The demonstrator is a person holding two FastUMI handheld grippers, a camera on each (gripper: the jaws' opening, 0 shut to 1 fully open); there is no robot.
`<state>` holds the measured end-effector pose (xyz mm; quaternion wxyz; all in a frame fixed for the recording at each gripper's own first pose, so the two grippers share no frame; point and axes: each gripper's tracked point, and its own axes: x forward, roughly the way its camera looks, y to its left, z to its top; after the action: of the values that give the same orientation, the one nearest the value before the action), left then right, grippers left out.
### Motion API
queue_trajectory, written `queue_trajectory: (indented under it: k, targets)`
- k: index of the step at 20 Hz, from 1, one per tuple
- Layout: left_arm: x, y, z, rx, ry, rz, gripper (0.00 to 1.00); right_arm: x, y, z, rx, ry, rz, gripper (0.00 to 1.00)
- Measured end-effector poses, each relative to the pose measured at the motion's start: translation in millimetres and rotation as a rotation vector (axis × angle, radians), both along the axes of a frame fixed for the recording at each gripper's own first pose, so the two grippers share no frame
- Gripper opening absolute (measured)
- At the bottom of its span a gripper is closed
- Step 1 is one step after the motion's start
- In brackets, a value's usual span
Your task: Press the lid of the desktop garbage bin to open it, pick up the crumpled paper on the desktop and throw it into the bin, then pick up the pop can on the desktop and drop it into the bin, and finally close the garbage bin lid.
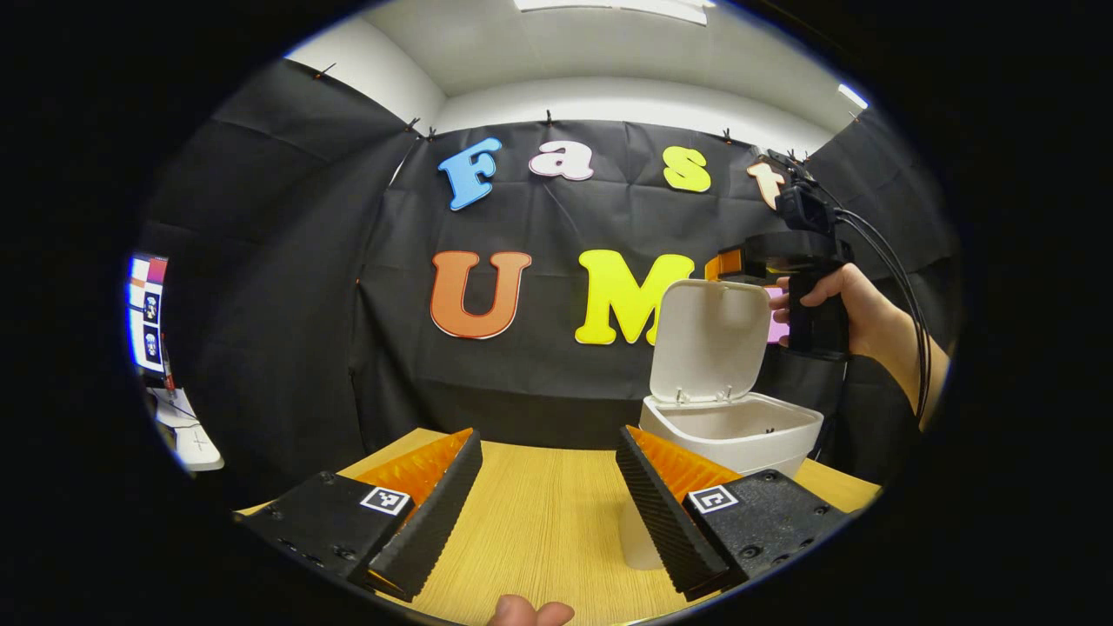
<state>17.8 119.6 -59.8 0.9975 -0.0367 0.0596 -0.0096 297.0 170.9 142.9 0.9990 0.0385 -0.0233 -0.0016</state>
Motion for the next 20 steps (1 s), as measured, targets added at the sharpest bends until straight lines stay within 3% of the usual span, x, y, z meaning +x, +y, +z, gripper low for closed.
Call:
queue_trajectory:
  k: [4, 5, 10, 20]
  targets:
    - [-11.3, -8.4, -2.4, -0.006, 0.006, -0.018, 1.0, -31.4, 6.5, -12.5, -0.034, 0.031, 0.026, 0.92]
    - [-13.6, -10.9, -1.0, -0.005, 0.006, -0.024, 1.0, -39.7, 7.8, -16.4, -0.041, 0.036, 0.029, 0.95]
    - [-23.8, -13.6, -1.5, 0.004, -0.006, -0.016, 0.99, -72.1, 15.1, -39.8, -0.076, 0.049, 0.041, 0.94]
    - [-34.4, -21.0, -10.5, 0.013, 0.004, -0.017, 0.99, -112.7, 25.4, -91.4, -0.048, 0.094, 0.067, 0.94]
